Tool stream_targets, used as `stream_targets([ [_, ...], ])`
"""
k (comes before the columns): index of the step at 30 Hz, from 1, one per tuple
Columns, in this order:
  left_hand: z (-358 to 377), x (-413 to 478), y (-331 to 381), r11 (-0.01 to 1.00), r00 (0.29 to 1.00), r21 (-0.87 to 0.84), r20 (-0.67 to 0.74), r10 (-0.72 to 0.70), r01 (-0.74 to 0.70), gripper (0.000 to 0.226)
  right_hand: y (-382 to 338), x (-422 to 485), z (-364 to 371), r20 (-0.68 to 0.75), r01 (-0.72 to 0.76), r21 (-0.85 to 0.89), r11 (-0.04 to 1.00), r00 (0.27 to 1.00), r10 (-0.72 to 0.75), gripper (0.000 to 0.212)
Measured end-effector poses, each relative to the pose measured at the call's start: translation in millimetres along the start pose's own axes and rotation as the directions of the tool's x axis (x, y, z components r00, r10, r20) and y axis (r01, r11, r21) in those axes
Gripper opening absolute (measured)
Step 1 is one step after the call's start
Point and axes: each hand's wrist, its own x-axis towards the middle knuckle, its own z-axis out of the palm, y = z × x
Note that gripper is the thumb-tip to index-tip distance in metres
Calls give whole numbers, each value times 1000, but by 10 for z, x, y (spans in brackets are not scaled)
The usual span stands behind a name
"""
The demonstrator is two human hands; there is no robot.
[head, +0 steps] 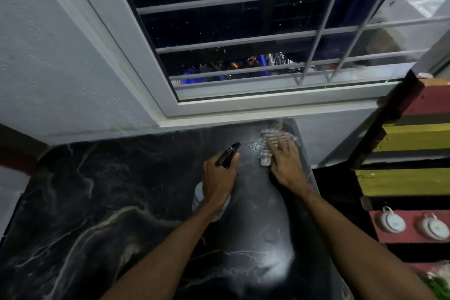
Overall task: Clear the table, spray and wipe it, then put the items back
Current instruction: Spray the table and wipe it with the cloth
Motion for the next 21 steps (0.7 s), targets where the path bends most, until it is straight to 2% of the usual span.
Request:
stream_targets([
  [2,-85,36,-79,1000,1000,3,-30,3,-3,28,-54,210,-38,-34,-183,59,981,982,185,64],
  [3,-129,54,-109,1000,999,12,-47,1,-1,31,-208,264,-14,-24,-204,88,975,978,207,66],
  [4,-186,71,-146,1000,998,24,-64,-8,10,33,-422,286,73,-7,-129,107,986,991,131,69],
  [5,-234,89,-170,999,997,27,-75,-26,28,35,-627,259,176,14,6,105,994,1000,-7,73],
  [7,-351,131,-238,997,994,22,-85,-66,68,34,-827,195,301,63,241,62,969,968,-245,75],
  [8,-413,148,-273,997,993,12,-85,-76,77,32,-811,249,268,59,244,87,966,967,-249,75],
  [11,-632,183,-353,997,993,-29,-96,-74,71,30,-730,454,173,5,-80,162,983,997,80,74],
  [12,-709,198,-374,997,992,-38,-105,-71,67,31,-865,434,201,-9,-108,154,982,994,111,75],
  [13,-786,214,-402,997,991,-41,-116,-66,61,32,-1060,376,287,-19,-24,137,990,999,27,76],
  [14,-857,228,-436,998,990,-34,-127,-58,54,32,-1280,277,407,-10,122,123,985,993,-122,77],
  [15,-940,243,-474,999,989,-28,-142,-46,43,32,-1462,188,523,19,262,95,960,964,-265,76],
  [16,-1007,254,-494,999,987,-28,-156,-38,34,33,-1555,166,551,48,335,104,937,939,-341,74],
  [17,-1089,274,-525,999,985,-34,-169,-32,26,34,-1608,231,541,44,325,141,935,942,-334,72],
  [20,-1406,357,-647,998,977,-56,-214,-6,-6,32,-1745,458,469,30,2,221,975,1000,-9,68],
  [21,-1527,393,-707,998,975,-69,-221,-9,-6,29,-1908,424,509,21,-10,213,977,1000,5,67],
])
